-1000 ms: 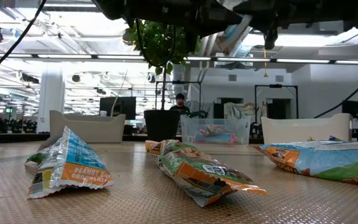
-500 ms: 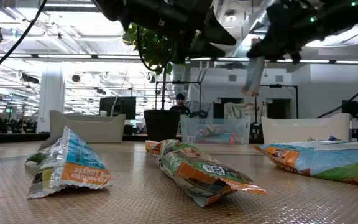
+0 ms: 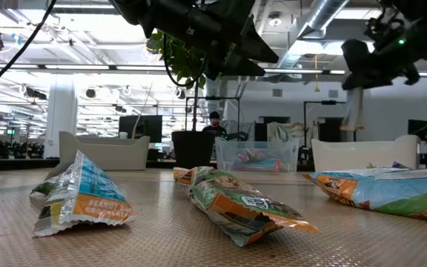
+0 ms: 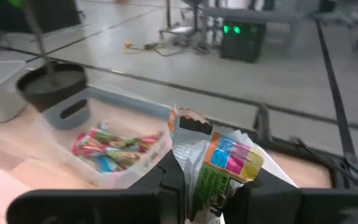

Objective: Pick and place Granola Bars by type
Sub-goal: Put the yellow granola bar into the white bin

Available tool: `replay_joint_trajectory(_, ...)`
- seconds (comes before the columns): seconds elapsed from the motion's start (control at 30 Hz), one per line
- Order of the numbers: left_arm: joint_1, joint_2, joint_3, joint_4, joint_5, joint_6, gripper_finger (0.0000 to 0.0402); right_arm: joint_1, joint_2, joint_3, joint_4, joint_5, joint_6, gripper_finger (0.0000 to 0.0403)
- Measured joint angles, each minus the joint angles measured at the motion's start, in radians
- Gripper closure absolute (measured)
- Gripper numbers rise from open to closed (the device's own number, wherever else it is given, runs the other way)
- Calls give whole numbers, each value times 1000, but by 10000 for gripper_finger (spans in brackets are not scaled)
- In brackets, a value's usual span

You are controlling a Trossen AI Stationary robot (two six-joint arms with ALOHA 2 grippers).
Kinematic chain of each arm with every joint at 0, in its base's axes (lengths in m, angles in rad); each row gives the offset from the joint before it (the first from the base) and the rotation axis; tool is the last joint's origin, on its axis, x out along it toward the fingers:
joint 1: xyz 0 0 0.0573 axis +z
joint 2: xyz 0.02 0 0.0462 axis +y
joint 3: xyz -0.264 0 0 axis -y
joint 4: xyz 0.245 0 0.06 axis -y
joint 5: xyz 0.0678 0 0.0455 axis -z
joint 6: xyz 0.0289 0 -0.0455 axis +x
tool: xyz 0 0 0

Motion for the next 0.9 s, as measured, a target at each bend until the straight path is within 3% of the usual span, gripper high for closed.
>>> replay_joint_trajectory(0.2, 0, 0, 0, -5, 0, 3, 155, -46, -7, 0, -170, 0, 181, 351)
replay_joint_trajectory(0.6, 1, 0, 0, -61, 0, 10, 155, -161, -5, 0, -212, -63, 134, 344)
replay_joint_trajectory(0.73, 1, 0, 0, -66, 0, 10, 155, -180, -5, 0, -233, -93, 134, 305)
replay_joint_trajectory(0.9, 1, 0, 0, -70, 0, 24, 155, -196, -5, 0, -234, -146, 133, 226)
